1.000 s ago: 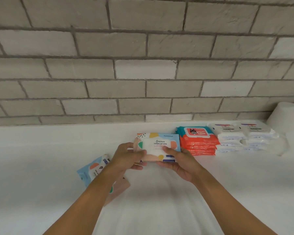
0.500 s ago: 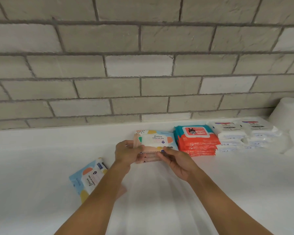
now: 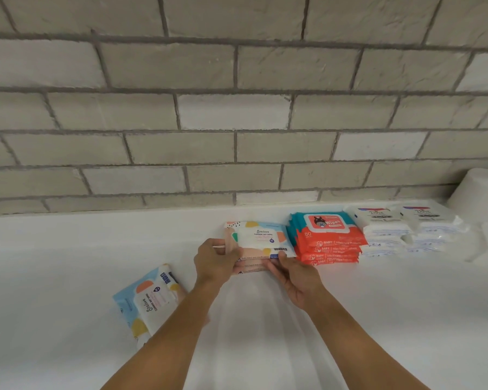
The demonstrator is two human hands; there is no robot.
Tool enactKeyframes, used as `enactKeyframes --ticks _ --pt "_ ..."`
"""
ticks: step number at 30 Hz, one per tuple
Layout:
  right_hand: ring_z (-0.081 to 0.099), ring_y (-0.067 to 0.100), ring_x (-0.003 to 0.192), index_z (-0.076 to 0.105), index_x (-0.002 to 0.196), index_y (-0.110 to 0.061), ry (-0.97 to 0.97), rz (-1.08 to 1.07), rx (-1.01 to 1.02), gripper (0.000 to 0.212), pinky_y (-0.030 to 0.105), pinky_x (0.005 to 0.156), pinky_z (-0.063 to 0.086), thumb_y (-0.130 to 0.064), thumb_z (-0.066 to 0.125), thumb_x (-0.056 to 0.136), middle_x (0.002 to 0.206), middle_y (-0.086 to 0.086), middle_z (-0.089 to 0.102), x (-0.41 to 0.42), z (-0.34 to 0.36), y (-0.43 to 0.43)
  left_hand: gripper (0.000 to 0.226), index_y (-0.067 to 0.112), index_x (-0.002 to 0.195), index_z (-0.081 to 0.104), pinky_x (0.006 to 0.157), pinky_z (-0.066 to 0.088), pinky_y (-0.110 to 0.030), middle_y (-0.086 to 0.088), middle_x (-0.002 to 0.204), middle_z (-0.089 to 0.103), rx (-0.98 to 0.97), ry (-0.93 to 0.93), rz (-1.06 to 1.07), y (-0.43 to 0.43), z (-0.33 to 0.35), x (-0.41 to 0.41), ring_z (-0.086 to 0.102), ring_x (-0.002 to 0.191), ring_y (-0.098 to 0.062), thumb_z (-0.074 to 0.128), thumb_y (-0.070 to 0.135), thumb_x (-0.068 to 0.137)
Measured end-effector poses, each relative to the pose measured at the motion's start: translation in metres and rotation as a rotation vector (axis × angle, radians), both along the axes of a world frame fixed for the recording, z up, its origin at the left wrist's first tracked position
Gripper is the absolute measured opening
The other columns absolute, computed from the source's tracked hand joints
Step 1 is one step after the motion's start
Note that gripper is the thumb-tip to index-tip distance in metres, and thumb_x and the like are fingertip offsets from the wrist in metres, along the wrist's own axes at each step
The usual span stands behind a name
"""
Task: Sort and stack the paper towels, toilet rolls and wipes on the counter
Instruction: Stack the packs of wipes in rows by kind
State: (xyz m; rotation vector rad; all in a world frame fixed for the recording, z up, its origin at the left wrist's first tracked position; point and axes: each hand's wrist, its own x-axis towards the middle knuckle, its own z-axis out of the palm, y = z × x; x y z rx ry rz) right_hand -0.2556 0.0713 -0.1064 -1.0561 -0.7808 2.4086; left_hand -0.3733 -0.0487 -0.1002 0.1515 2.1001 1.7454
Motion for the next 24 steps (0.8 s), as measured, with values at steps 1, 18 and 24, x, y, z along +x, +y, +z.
enactKeyframes --ticks 1,18,24 --pt "0.069 0.034 0.102 0.058 0.109 0.005 -0.014 -0.002 0.001 0.018 0.04 0.069 0.062 0.001 0.062 0.091 0.114 0.028 0.067 0.0 0.0 -0.001 0.037 0.01 0.107 0.058 0.047 0.058 -0.027 -0.011 0.1 0.068 -0.017 0.018 -0.008 -0.001 0.001 0.0 0.074 0.071 -0.028 0.08 0.012 0.078" --pt "0.059 0.017 0.068 0.063 0.096 -0.011 -0.244 0.264 0.407 0.011 0.027 0.058 0.051 -0.017 0.069 0.089 0.084 0.005 0.064 -0.002 0.007 -0.069 0.03 0.024 0.095 0.065 0.074 0.054 -0.025 0.011 0.09 0.069 -0.256 0.41 -0.02 -0.078 0.017 -0.029 0.069 0.069 -0.01 0.084 0.032 0.074" --pt "0.059 0.008 0.088 0.062 0.095 -0.022 -0.372 0.48 0.93 0.028 0.014 0.066 0.046 -0.037 0.078 0.078 0.101 -0.005 0.063 -0.022 -0.001 -0.127 0.027 0.023 0.094 0.067 0.067 0.053 -0.024 0.012 0.092 0.069 -0.336 0.4 -0.049 -0.13 0.019 -0.051 0.069 0.077 -0.014 0.084 0.03 0.075"
